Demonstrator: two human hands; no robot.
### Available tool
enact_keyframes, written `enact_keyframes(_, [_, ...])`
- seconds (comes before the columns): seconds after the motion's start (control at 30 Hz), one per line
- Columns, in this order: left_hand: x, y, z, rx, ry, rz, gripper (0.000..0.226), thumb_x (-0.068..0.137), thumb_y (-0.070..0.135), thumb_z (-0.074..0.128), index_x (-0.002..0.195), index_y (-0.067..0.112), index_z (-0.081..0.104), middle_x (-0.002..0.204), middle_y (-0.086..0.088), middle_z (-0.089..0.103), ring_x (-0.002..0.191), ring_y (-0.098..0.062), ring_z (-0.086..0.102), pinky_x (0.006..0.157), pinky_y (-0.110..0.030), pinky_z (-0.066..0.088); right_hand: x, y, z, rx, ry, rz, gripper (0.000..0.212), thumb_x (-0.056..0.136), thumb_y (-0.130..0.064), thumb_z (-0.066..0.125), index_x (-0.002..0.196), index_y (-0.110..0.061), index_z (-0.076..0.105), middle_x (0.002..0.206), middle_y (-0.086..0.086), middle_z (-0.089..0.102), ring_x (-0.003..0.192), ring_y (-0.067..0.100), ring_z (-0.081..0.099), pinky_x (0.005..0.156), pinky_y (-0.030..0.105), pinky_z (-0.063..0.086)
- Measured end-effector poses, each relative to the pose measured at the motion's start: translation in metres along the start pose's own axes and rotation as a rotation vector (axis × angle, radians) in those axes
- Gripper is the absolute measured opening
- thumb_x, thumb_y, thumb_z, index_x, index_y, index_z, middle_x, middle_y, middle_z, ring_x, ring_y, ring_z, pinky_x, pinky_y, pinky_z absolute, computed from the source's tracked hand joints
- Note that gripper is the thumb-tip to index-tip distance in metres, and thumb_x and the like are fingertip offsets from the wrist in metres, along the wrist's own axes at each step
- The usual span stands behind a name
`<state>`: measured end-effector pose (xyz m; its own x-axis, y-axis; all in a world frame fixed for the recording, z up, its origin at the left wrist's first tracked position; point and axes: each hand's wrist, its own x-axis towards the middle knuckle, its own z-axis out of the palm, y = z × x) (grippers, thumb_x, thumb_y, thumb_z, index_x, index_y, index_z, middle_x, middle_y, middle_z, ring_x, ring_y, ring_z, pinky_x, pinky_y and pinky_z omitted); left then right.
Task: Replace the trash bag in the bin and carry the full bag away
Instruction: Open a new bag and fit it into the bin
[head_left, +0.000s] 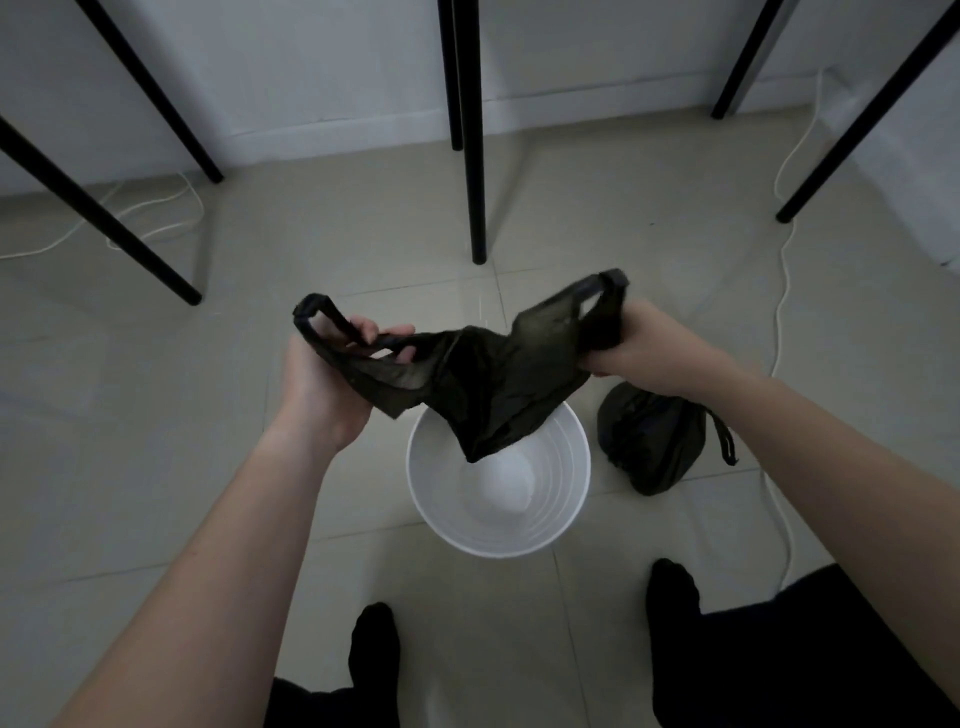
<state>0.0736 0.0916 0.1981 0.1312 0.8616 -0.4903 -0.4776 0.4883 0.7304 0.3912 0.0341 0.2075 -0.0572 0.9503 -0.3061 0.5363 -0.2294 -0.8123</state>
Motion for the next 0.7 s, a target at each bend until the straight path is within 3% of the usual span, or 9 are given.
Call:
enact_keyframes(0.13, [-0.006, 0.003, 0.004, 0.097, 0.023, -0.116, 0.048, 0.104, 0.044, 0.054, 0.073, 0.009, 0.062, 0.080, -0.015, 0.062, 0.105, -0.041, 0.072, 0.094, -0.046, 0.060, -0.007, 0.002, -0.013, -0.305, -0.219, 0.059, 0.023, 0.087, -0.006, 0.073, 0.092, -0.025, 0.063, 0.088, -0.011, 0.065, 0.082, 0.007, 0.061, 0.064, 0.007, 0.042])
enact_keyframes(0.2, [-0.010, -0.003, 0.009, 0.280, -0.030, -0.107, 0.024, 0.101, 0.022, 0.063, 0.080, 0.013, 0.069, 0.069, -0.005, 0.064, 0.094, -0.030, 0.070, 0.098, -0.038, 0.059, -0.009, 0.005, -0.018, -0.428, -0.383, 0.151, 0.017, 0.089, -0.002, 0.069, 0.089, -0.019, 0.066, 0.087, -0.002, 0.067, 0.083, 0.017, 0.063, 0.067, 0.015, 0.047])
enact_keyframes(0.27, [-0.009, -0.007, 0.008, 0.481, -0.097, -0.102, 0.031, 0.089, 0.004, 0.076, 0.070, 0.017, 0.055, 0.072, -0.005, 0.066, 0.089, -0.024, 0.066, 0.098, -0.032, 0.056, -0.008, 0.008, -0.023, -0.493, -0.480, 0.148, 0.031, 0.085, 0.008, 0.061, 0.084, -0.021, 0.071, 0.091, 0.009, 0.075, 0.093, 0.033, 0.071, 0.078, 0.036, 0.057])
enact_keyframes(0.3, [-0.009, -0.009, 0.007, 0.541, -0.119, -0.104, 0.042, 0.084, -0.004, 0.078, 0.067, 0.020, 0.047, 0.076, -0.006, 0.067, 0.086, -0.022, 0.067, 0.099, -0.033, 0.055, -0.007, 0.006, -0.025, -0.503, -0.497, 0.133, 0.046, 0.083, 0.013, 0.055, 0.093, -0.027, 0.076, 0.097, 0.004, 0.078, 0.098, 0.030, 0.072, 0.084, 0.040, 0.058])
enact_keyframes(0.37, [-0.009, -0.011, 0.005, 0.618, -0.140, -0.086, 0.053, 0.080, -0.018, 0.073, 0.068, 0.021, 0.039, 0.085, -0.007, 0.070, 0.084, -0.020, 0.069, 0.096, -0.033, 0.054, -0.002, 0.003, -0.026, -0.441, -0.448, 0.134, 0.066, 0.088, 0.011, 0.051, 0.113, -0.046, 0.075, 0.107, -0.015, 0.077, 0.106, 0.011, 0.071, 0.092, 0.032, 0.056])
enact_keyframes(0.47, [-0.010, -0.011, 0.003, 0.695, -0.151, -0.039, 0.057, 0.079, -0.025, 0.067, 0.070, 0.021, 0.035, 0.089, -0.007, 0.069, 0.083, -0.018, 0.069, 0.079, -0.024, 0.057, 0.001, -0.012, -0.016, -0.202, -0.267, 0.074, 0.032, 0.102, -0.025, 0.061, 0.112, -0.053, 0.073, 0.113, -0.014, 0.072, 0.109, 0.008, 0.067, 0.093, 0.036, 0.058])
enact_keyframes(0.53, [-0.009, -0.012, 0.003, 0.713, -0.139, -0.002, 0.057, 0.079, -0.024, 0.068, 0.069, 0.021, 0.035, 0.088, -0.007, 0.068, 0.082, -0.017, 0.068, 0.080, -0.025, 0.057, -0.002, -0.020, 0.003, -0.096, -0.308, 0.035, 0.021, 0.097, -0.042, 0.067, 0.113, -0.055, 0.072, 0.114, -0.019, 0.073, 0.112, 0.002, 0.065, 0.099, 0.033, 0.054])
enact_keyframes(0.6, [-0.009, -0.015, 0.003, 0.724, -0.129, 0.032, 0.056, 0.080, -0.022, 0.070, 0.068, 0.020, 0.035, 0.087, -0.007, 0.068, 0.080, -0.017, 0.068, 0.082, -0.027, 0.058, -0.004, -0.027, 0.026, -0.080, -0.361, -0.024, 0.022, 0.094, -0.045, 0.071, 0.113, -0.054, 0.072, 0.116, -0.019, 0.074, 0.114, -0.004, 0.064, 0.104, 0.027, 0.047])
enact_keyframes(0.7, [-0.009, -0.022, 0.005, 0.752, -0.136, 0.101, 0.053, 0.080, -0.021, 0.071, 0.069, 0.019, 0.037, 0.083, -0.007, 0.069, 0.076, -0.016, 0.068, 0.083, -0.030, 0.061, -0.004, -0.030, 0.060, -0.063, -0.378, -0.128, 0.024, 0.094, -0.028, 0.075, 0.115, -0.040, 0.076, 0.115, -0.027, 0.066, 0.107, -0.009, 0.063, 0.096, 0.012, 0.045])
